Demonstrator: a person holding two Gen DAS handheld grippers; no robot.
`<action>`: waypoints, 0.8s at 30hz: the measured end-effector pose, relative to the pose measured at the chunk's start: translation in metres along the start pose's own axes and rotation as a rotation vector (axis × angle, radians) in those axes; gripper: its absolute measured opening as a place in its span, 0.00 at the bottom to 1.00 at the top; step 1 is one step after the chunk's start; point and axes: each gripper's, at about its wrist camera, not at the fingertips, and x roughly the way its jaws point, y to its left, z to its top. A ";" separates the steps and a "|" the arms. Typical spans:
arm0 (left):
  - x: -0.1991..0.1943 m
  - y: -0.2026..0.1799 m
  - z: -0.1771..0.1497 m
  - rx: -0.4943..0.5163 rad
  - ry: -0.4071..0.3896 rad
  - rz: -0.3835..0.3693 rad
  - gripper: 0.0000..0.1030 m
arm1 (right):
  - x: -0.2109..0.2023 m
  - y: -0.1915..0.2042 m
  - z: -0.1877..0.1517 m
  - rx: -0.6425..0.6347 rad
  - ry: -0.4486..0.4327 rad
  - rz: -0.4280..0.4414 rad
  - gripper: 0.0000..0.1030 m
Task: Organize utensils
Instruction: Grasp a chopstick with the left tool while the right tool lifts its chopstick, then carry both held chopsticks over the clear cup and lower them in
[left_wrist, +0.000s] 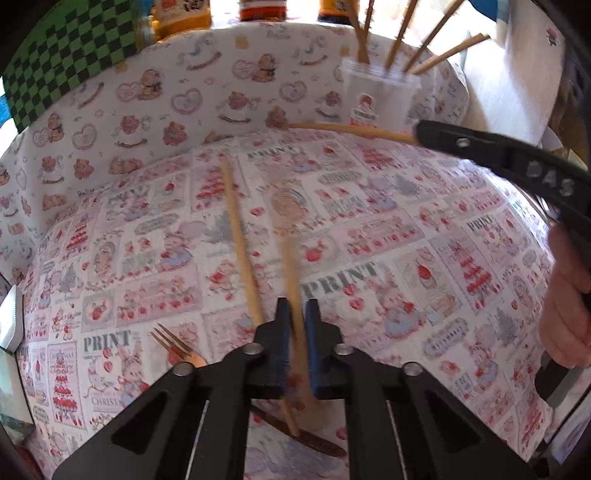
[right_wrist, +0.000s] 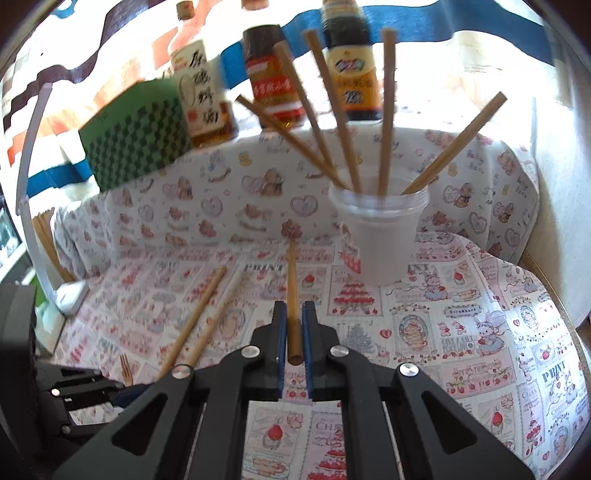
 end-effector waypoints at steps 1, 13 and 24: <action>-0.003 0.002 0.001 -0.002 -0.031 0.023 0.06 | -0.004 -0.002 0.001 0.007 -0.023 0.007 0.07; -0.094 0.031 0.003 -0.127 -0.536 0.087 0.06 | -0.046 -0.008 0.012 0.033 -0.256 0.068 0.06; -0.098 0.034 0.005 -0.134 -0.534 0.076 0.06 | -0.050 -0.009 0.011 0.035 -0.270 0.068 0.06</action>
